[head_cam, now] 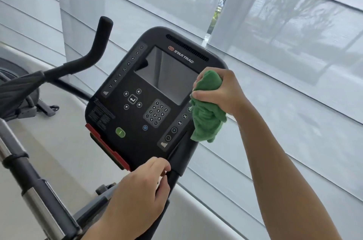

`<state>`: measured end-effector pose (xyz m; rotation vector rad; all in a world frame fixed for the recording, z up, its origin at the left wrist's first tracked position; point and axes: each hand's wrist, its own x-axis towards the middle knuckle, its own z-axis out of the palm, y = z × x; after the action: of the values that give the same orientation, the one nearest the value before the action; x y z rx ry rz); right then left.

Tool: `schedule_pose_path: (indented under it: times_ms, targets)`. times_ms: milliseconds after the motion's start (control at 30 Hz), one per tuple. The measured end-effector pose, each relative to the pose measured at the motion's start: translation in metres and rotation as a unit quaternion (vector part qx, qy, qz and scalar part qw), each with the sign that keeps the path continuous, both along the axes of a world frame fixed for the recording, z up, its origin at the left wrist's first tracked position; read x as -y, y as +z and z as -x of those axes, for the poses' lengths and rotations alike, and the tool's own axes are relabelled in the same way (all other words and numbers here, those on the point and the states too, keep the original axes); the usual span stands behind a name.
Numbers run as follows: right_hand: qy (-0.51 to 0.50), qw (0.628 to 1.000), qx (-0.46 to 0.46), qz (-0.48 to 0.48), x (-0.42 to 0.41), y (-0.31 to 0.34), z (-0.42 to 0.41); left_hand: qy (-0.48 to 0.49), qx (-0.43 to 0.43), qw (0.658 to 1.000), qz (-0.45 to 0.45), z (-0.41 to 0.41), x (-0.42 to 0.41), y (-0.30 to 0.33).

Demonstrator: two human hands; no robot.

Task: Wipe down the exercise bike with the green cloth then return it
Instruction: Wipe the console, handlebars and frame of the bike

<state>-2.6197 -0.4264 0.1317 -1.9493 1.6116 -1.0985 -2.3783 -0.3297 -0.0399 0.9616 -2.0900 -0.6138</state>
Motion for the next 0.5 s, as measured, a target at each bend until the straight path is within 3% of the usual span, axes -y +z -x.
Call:
schedule_pose_path:
  times_ms: [67, 133, 200, 267, 333, 400, 500]
  targets:
    - [0.087, 0.987, 0.124, -0.056, 0.005, 0.000, 0.009, -0.001, 0.011, 1.000, 0.006, 0.001, 0.000, 0.001]
    - [0.105, 0.975, 0.181, -0.074, 0.006, -0.001, 0.008, 0.000, 0.017, 1.000, 0.006, 0.001, 0.000, 0.001]
    - [0.062, 0.977, 0.197, -0.057, 0.002, -0.003, 0.002, 0.003, 0.022, 1.000, 0.006, 0.001, 0.000, 0.001]
    - [-0.053, 0.983, 0.173, -0.011, -0.005, -0.007, -0.010, 0.008, 0.023, 1.000, 0.006, 0.000, -0.001, 0.001]
    - [-0.212, 0.974, 0.049, 0.070, -0.009, -0.013, -0.028, 0.013, 0.027, 0.999, 0.010, -0.001, -0.002, 0.001]
    - [-0.318, 0.931, -0.124, 0.128, -0.010, -0.015, -0.045, 0.013, 0.028, 0.999, 0.009, -0.002, -0.003, 0.002]
    - [-0.344, 0.877, -0.328, 0.074, -0.007, -0.004, -0.057, 0.012, 0.026, 1.000, 0.007, -0.003, -0.004, 0.001]
